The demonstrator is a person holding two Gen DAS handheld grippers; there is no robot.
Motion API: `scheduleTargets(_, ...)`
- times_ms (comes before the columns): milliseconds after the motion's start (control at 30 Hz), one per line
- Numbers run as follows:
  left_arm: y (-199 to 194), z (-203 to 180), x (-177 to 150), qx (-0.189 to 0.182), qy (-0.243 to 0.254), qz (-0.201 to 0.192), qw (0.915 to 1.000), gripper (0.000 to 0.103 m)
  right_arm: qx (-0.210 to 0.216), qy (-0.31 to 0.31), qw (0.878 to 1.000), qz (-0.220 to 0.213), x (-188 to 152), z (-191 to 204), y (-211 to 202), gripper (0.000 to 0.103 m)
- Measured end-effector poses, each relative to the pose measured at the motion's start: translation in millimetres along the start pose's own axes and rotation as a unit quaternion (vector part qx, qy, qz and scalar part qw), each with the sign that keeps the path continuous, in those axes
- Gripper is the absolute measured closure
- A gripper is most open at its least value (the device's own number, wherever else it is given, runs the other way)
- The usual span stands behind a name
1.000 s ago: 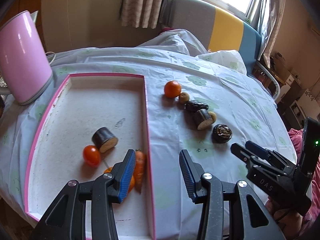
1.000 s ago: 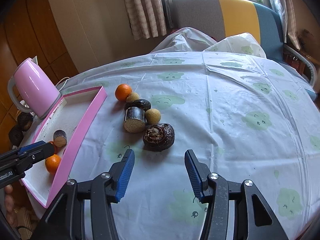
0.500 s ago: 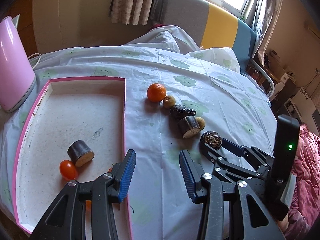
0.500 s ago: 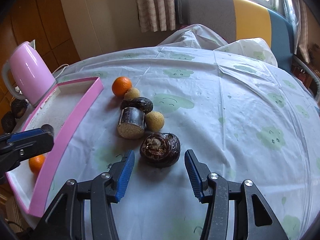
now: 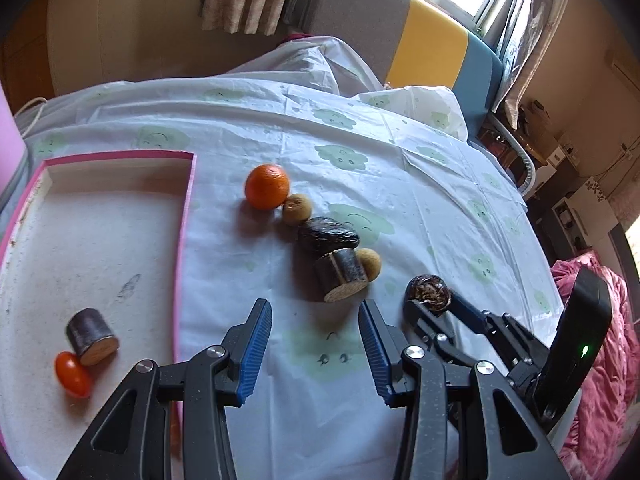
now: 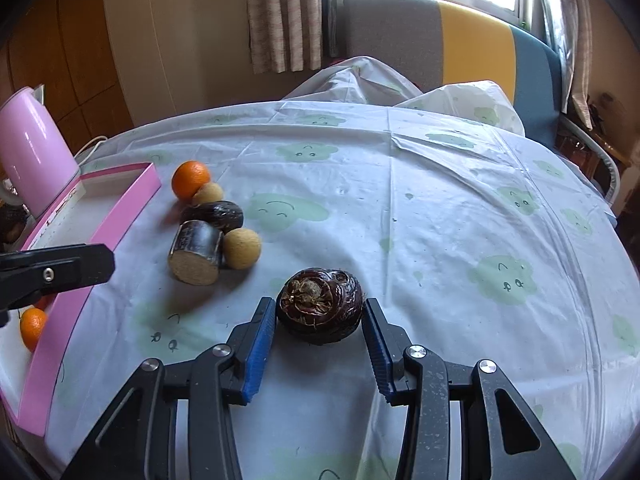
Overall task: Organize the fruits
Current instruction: 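Move the right gripper to the brown water chestnut and grasp it, then grasp another eggplant slice with the left gripper while the right gripper holds the water chestnut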
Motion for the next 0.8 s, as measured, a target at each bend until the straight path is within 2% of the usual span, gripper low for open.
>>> scheduleTargets(267,27,-7,9,-0.016,-0.029,0.019,0.9993,0.057,0.012,0.016,1.000,-0.008,-3,-5,4,0.057)
scheduleTargets(800,59,-2,8,-0.020,-0.066,0.035,0.9970,0.057,0.020,0.024,0.999,-0.011,-5,-8,7,0.057)
Point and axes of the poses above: each gripper's, at about its wrist camera, not at the fingertips, and y roughly the way its jaws point, z to its left, x to its top, the point moved 2 cm from there along y, roughly the way its jaws point, and after that the axes turned 10 degrees about -z, right-handed, at the moved point
